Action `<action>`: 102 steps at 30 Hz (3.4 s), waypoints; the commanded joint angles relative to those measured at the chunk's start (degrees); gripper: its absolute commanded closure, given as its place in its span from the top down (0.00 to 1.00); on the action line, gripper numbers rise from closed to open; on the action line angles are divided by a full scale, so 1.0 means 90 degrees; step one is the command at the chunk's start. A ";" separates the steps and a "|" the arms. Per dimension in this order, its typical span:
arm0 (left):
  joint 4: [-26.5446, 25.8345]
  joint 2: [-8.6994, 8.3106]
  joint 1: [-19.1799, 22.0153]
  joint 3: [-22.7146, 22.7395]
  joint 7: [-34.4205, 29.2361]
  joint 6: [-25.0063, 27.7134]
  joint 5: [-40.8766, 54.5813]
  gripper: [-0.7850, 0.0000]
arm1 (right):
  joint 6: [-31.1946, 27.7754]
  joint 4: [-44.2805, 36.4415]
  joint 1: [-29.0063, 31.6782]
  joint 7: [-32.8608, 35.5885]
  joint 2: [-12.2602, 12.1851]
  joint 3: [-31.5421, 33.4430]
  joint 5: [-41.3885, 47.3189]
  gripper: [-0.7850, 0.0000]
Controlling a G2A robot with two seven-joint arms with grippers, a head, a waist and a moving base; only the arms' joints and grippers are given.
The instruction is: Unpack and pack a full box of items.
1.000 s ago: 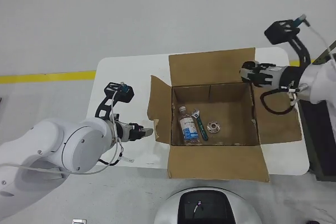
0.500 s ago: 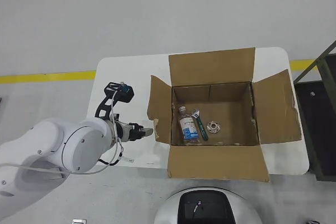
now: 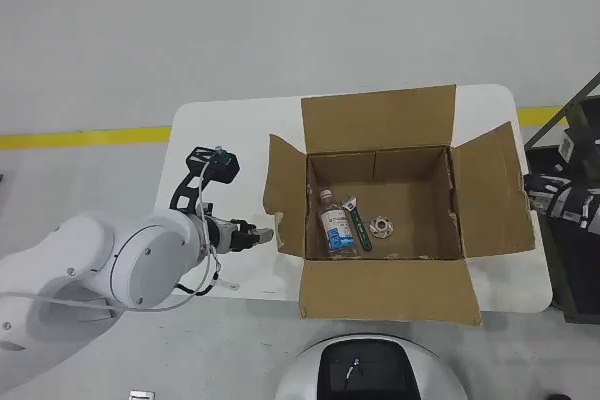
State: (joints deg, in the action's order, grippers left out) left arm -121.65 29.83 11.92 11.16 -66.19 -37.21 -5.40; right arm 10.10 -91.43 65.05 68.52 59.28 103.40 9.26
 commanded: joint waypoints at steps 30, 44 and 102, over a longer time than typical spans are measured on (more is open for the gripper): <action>0.0160 0.0221 -0.0815 0.0144 0.1115 0.0741 -0.0436 0.00 | -0.0064 -0.1088 -0.0454 -0.0336 -0.0247 -0.0948 -0.1186 0.00; 0.0542 0.0951 -0.1057 0.0197 0.1506 0.1531 -0.0610 0.00 | -0.0307 -0.1135 -0.0164 -0.0689 -0.0307 -0.0501 -0.1233 0.00; 0.1898 0.2971 -0.2041 0.0614 0.0197 0.2524 -0.1223 0.07 | -0.1542 0.1658 -0.2655 -0.1977 0.0043 -0.2386 0.0193 0.00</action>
State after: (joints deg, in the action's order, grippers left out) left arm -104.56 56.53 -6.30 16.38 -64.25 -14.41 -16.20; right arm -3.98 -76.17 40.96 50.03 59.70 81.96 10.55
